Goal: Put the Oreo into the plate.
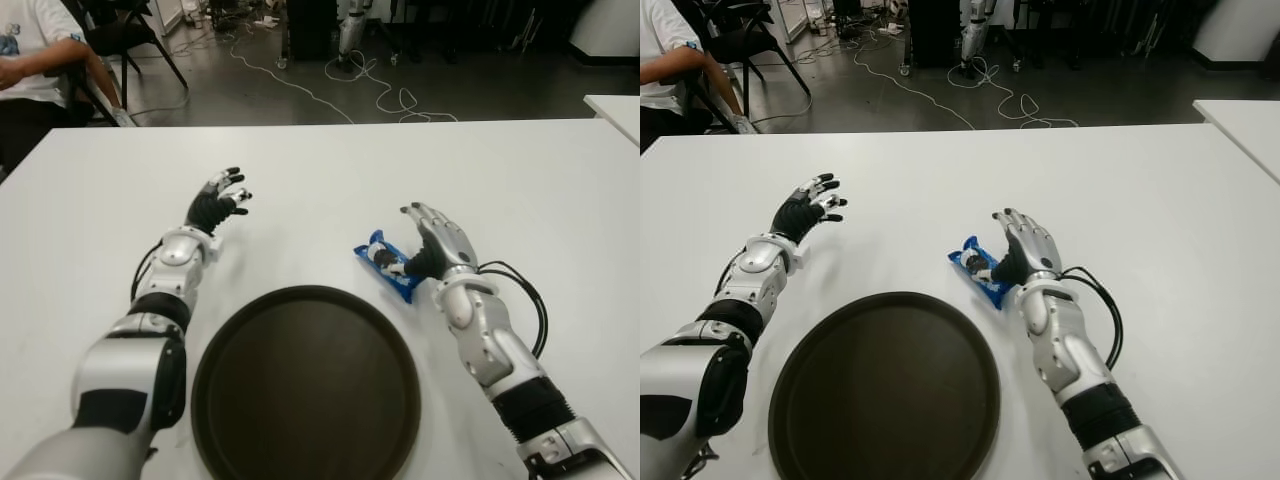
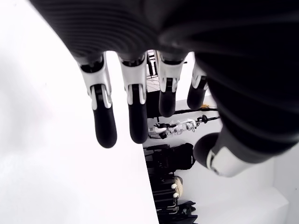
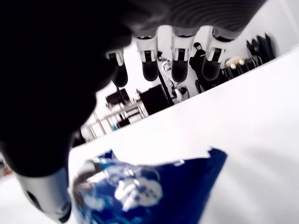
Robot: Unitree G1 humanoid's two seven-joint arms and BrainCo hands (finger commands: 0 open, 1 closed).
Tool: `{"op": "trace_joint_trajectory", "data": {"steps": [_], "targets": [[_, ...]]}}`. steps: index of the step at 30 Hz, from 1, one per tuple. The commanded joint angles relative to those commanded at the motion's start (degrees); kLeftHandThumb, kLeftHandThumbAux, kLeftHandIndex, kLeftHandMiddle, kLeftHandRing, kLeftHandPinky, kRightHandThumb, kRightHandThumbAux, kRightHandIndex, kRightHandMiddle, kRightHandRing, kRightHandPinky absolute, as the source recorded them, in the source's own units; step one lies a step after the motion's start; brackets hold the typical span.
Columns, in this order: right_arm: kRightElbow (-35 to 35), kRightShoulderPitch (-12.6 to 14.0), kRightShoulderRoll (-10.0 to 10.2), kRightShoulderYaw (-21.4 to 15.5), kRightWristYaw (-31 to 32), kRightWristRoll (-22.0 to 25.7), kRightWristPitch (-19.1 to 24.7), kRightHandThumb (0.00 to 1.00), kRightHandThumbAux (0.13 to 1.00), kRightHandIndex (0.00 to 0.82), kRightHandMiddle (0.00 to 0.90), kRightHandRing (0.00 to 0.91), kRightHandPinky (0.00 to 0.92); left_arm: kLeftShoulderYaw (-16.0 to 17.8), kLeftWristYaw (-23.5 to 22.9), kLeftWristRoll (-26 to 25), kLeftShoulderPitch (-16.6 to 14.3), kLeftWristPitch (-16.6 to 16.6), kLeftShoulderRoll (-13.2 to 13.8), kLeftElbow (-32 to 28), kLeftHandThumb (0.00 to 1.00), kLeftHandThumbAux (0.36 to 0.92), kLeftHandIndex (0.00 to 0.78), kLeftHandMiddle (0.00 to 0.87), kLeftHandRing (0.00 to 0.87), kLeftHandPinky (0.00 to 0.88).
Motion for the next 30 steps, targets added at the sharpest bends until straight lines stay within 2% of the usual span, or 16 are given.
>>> {"op": "trace_joint_trajectory", "data": {"steps": [11, 19, 25, 30], "targets": [[2.62, -0.67, -0.53, -0.19, -2.05, 2.09, -3.35, 0.000, 0.768, 0.068, 0.077, 0.079, 0.069, 0.03, -0.43, -0.11, 0.09, -0.20, 0.05, 0.03, 0.248, 0.634, 0.061, 0.127, 0.231, 0.332], [4.98, -1.32, -0.89, -0.47, -3.36, 2.82, -5.65, 0.000, 0.784, 0.080, 0.086, 0.096, 0.116, 0.16, -0.69, -0.28, 0.05, -0.21, -0.04, 0.01, 0.244, 0.628, 0.061, 0.135, 0.236, 0.337], [6.49, -1.84, -0.76, -0.27, -4.77, 2.31, -5.23, 0.000, 0.756, 0.055, 0.054, 0.067, 0.083, 0.31, -0.71, -0.47, -0.09, 0.11, -0.19, 0.00, 0.273, 0.624, 0.056, 0.125, 0.229, 0.339], [7.13, -2.18, -0.44, -0.25, -4.73, 2.47, -4.42, 0.000, 0.757, 0.053, 0.047, 0.061, 0.078, 0.10, -0.40, -0.22, -0.27, 0.46, -0.26, 0.10, 0.259, 0.632, 0.055, 0.123, 0.225, 0.329]]}}
